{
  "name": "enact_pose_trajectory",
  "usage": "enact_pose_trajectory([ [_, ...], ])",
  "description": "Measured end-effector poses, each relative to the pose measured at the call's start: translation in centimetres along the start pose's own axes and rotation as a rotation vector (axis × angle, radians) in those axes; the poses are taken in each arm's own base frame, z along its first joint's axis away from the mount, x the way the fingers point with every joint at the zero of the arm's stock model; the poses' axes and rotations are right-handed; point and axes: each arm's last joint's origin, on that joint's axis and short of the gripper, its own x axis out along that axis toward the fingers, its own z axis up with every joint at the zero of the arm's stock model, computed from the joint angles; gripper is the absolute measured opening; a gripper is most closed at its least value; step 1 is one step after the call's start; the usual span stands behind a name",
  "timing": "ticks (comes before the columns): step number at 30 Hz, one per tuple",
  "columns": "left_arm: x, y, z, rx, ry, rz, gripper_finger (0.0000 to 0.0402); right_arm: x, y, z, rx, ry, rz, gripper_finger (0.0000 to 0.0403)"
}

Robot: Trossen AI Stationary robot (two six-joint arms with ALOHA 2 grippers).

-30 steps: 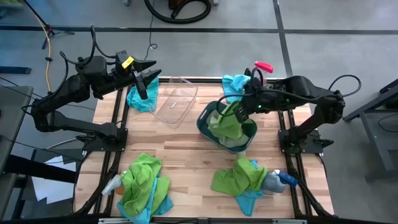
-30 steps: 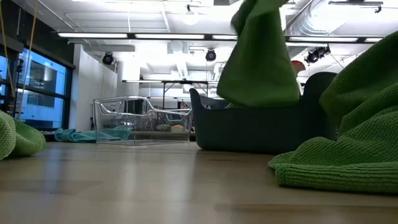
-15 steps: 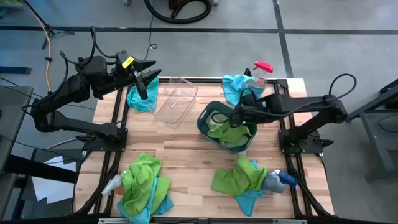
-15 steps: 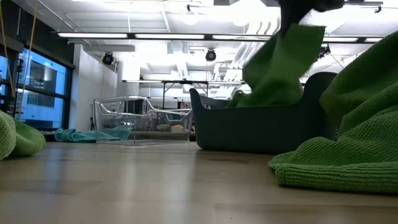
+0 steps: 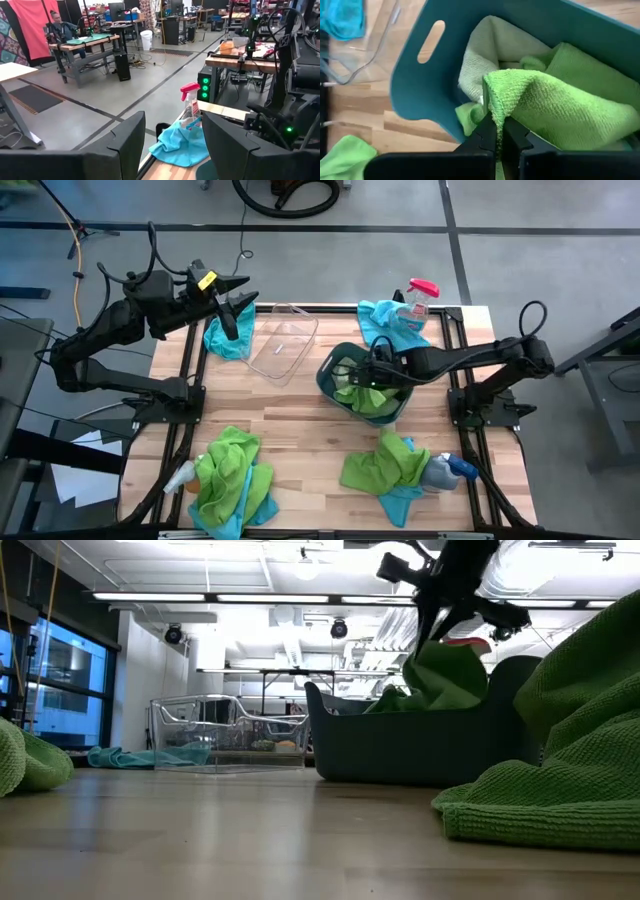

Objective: Sort microfiber towel by color & place in baskets
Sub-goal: Put the green microfiber towel into the blue bin

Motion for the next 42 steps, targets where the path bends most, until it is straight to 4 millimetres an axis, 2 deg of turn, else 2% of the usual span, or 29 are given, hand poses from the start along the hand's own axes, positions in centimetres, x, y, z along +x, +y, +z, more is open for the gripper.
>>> enact_pose_trajectory([
  [11, 0.0, 0.0, 0.0, 0.028, 0.002, 0.001, 0.0186, 3.5, 1.5, 1.1, 0.052, -0.003, -0.083, 0.0000],
  [34, 0.0, 0.0, -0.5, 0.075, 0.051, -0.003, 0.0186, 13.2, 0.6, -1.7, 0.135, 0.026, -0.351, 0.0000],
  [38, 0.0, 0.0, -0.5, 0.075, 0.051, -0.003, 0.0186, 13.9, 0.5, -1.6, 0.147, 0.048, -0.371, 0.0004],
  [42, 0.0, 0.0, -0.5, 0.075, 0.051, -0.003, 0.0186, 14.1, 0.4, -1.4, 0.149, 0.061, -0.375, 0.0038],
])
